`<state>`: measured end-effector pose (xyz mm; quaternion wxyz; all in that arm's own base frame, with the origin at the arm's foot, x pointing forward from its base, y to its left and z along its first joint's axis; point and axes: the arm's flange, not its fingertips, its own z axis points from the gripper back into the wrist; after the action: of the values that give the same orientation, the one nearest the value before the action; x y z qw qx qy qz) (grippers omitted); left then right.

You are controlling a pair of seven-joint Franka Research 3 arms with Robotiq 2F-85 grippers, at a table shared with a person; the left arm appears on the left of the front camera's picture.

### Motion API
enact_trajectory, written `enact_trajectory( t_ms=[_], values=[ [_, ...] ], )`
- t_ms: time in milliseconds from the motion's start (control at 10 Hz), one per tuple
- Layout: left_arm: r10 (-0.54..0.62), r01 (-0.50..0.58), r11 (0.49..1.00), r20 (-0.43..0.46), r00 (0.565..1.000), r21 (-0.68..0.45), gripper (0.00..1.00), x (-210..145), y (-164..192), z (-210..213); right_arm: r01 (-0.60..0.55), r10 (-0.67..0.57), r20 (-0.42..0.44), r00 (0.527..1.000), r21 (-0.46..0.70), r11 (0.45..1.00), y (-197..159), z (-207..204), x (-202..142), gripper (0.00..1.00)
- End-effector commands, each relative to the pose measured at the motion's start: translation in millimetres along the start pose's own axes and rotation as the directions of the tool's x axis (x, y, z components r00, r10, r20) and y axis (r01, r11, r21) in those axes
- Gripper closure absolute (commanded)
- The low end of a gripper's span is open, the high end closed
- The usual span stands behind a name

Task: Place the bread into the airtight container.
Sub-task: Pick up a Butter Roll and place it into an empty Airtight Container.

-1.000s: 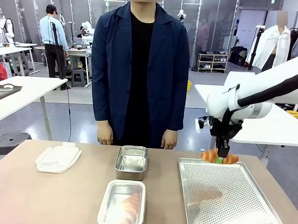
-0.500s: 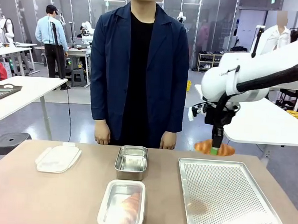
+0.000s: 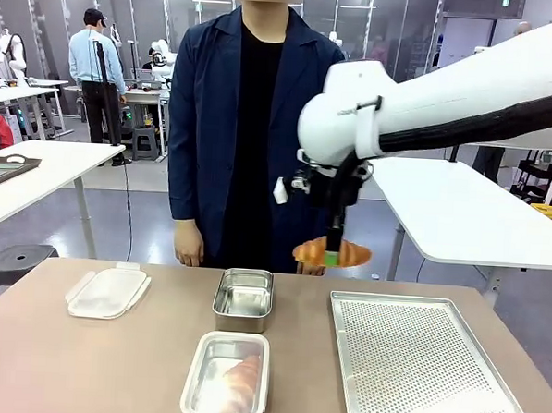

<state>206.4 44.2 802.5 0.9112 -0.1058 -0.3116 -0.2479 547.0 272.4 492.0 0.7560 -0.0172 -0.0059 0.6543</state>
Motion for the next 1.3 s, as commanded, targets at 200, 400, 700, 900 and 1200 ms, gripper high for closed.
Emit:
enact_trajectory(
  t_ms=[200,400,700,900,1200],
  values=[
    [-0.008,0.008,1.000,-0.006,1.000,-0.010,0.00,1.2,-1.2,2.1,0.028,-0.028,-0.036,0.999,-0.009,1.000,-10.8,-12.6,80.3,0.48],
    [-0.008,0.008,1.000,-0.006,1.000,-0.010,0.00,1.2,-1.2,2.1,0.039,-0.039,-0.003,0.999,-0.051,0.998,-10.0,-20.6,101.3,0.48],
    [-0.008,0.008,1.000,-0.006,1.000,-0.010,0.00,1.2,-1.2,2.1,0.008,-0.008,0.017,1.000,-0.029,1.000,-7.0,-24.8,102.3,0.48],
    [-0.008,0.008,1.000,-0.006,1.000,-0.010,0.00,1.2,-1.2,2.1,0.008,-0.008,0.017,1.000,-0.029,1.000,-7.0,-24.8,102.3,0.48],
    [-0.008,0.008,1.000,-0.006,1.000,-0.010,0.00,1.2,-1.2,2.1,0.008,-0.008,0.017,1.000,-0.029,1.000,-7.0,-24.8,102.3,0.48]
  ],
)
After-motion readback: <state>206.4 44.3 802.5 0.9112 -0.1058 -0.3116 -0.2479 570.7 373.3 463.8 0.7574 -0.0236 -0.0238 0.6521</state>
